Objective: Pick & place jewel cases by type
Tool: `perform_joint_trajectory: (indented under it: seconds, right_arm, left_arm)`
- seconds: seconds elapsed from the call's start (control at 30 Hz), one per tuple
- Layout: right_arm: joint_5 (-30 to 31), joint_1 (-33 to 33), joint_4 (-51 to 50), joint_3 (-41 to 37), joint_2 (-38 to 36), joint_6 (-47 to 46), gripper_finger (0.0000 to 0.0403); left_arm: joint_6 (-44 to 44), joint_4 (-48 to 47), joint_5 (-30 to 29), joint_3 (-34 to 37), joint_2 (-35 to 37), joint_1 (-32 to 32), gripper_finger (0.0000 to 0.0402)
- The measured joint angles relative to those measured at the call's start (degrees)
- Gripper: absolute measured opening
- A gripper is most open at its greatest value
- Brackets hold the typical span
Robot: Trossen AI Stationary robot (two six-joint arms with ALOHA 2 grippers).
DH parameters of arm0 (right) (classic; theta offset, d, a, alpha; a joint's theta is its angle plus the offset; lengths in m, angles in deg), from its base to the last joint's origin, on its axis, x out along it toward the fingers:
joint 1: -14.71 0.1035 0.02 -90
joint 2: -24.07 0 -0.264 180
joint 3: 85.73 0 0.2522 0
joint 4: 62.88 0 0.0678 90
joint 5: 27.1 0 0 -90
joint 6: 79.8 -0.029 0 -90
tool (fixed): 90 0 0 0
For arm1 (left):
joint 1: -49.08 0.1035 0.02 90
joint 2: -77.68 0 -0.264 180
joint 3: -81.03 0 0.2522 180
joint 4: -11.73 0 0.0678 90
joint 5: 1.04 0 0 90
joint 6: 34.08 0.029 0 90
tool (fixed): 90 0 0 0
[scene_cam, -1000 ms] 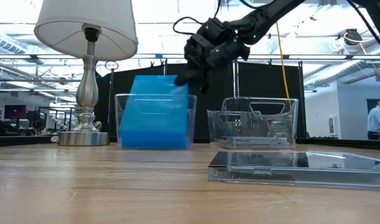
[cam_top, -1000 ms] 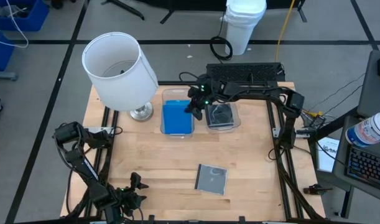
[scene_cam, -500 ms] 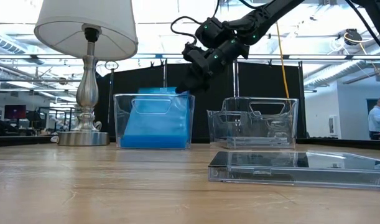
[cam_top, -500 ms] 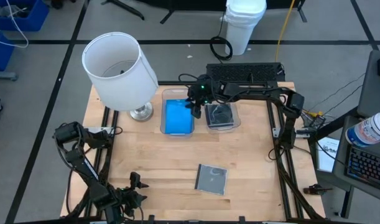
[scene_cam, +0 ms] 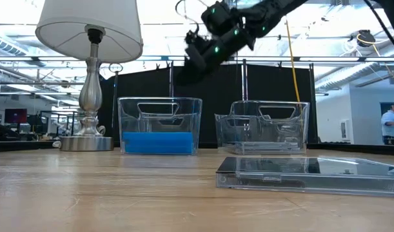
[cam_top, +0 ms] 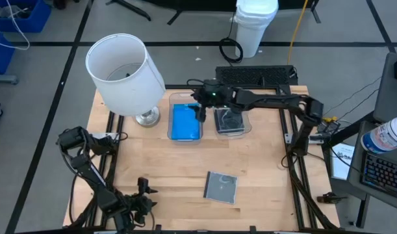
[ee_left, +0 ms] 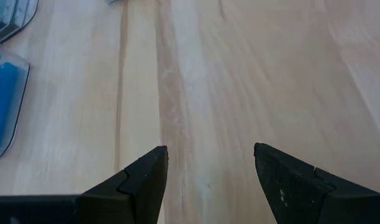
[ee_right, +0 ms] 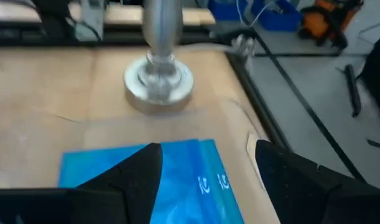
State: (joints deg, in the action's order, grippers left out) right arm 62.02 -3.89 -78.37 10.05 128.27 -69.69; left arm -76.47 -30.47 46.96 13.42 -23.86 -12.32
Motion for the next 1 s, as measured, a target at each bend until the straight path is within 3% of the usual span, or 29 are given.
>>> perform_joint_trajectory:
  seconds: [0.13, 0.3, 0.53, 0.7, 0.83, 0.9, 1.0]
  right_arm:
    - [-0.2, 3.1, -5.3, 0.1, -6.3, -0.9, 0.0233]
    - [0.7, 12.5, -17.0, 0.1, -16.2, 0.2, 0.0155]
    - [16.2, 33.6, -23.1, 0.1, -28.0, 0.6, 0.0012]
    - [25.2, 46.3, -30.7, 0.1, -31.9, -9.6, 0.0018]
    - [26.7, 54.5, -33.4, -3.1, -31.8, -16.7, 0.0006]
    - [26.9, 57.8, -29.1, -8.0, -31.1, -16.5, 0.0002]
    - [33.1, 61.1, -17.4, -18.5, -30.1, -13.1, 0.0003]
  left_arm:
    - [-1.5, 0.0, -0.1, 0.0, 0.0, 0.3, 0.0241]
    - [-1.7, 0.0, -0.7, 0.0, 0.0, 0.3, 0.0241]
    - [-1.5, 0.0, -1.6, 0.0, 0.0, 1.5, 0.0241]
    - [-2.3, 0.0, -3.6, 0.0, 0.0, 3.9, 0.0241]
    - [-5.4, 0.7, -3.9, 0.0, 0.0, 6.2, 0.0241]
    - [-4.8, 1.7, -3.2, 0.0, 0.0, 7.2, 0.0241]
    - [-1.3, 3.7, -4.1, 0.0, 0.0, 8.4, 0.0241]
